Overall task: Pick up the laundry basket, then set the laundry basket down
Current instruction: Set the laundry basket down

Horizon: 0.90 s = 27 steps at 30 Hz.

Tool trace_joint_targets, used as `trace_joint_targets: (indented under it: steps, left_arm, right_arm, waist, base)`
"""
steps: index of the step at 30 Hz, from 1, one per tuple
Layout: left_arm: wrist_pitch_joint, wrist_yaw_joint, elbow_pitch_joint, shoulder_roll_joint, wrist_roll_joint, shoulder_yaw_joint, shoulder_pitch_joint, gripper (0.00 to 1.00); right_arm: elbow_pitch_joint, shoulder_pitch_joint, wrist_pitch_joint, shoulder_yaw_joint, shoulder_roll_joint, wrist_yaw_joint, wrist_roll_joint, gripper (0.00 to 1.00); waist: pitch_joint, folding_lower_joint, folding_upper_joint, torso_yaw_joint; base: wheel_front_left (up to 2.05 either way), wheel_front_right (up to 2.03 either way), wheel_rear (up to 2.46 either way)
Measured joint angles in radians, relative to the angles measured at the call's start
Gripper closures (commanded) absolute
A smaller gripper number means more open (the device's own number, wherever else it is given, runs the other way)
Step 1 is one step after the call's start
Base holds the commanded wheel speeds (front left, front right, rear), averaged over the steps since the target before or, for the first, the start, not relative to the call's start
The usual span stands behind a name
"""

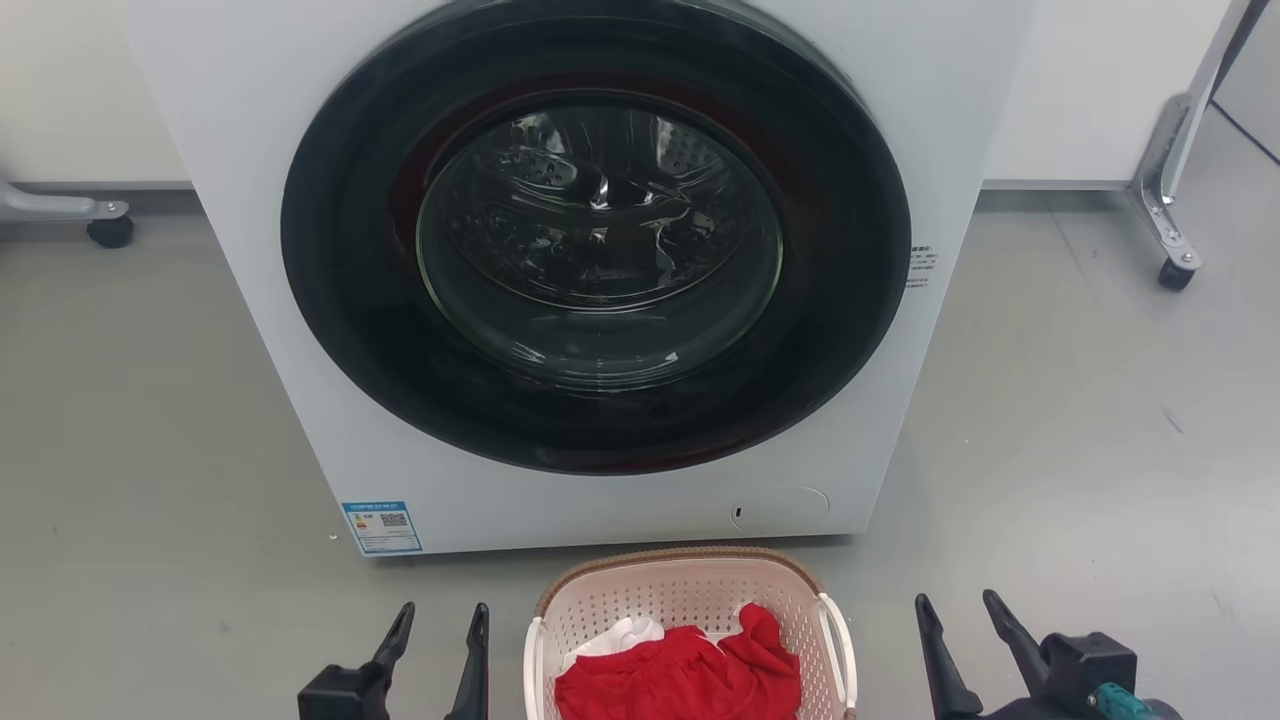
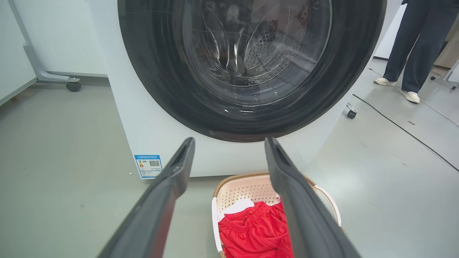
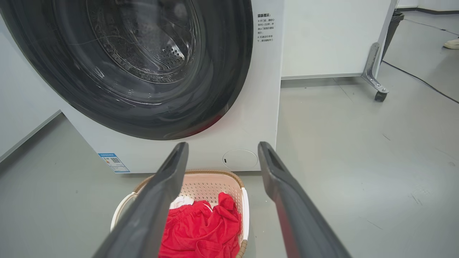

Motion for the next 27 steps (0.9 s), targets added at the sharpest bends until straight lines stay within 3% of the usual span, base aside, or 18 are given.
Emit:
trace_joint_targets:
  steps: [12, 27]
  left_arm:
    - [0.0, 0.008, -0.221, 0.0, 0.093, 0.074, 0.194, 0.0]
    - [0.0, 0.008, -0.298, -0.034, 0.174, 0.163, 0.274, 0.0]
  right_arm:
    - [-0.233, 0.175, 0.0, -0.026, -0.025, -0.035, -0.073, 0.0]
    - [-0.369, 0.275, 0.0, -0.081, -0.046, -0.049, -0.112, 0.0]
  waist:
    - [-0.027, 0.0, 0.0001, 0.017]
    - [-0.022, 0.0001, 0.0001, 0.011]
  base:
    - [0.0, 0.0, 0.0]
    - [0.0, 0.0, 0.0]
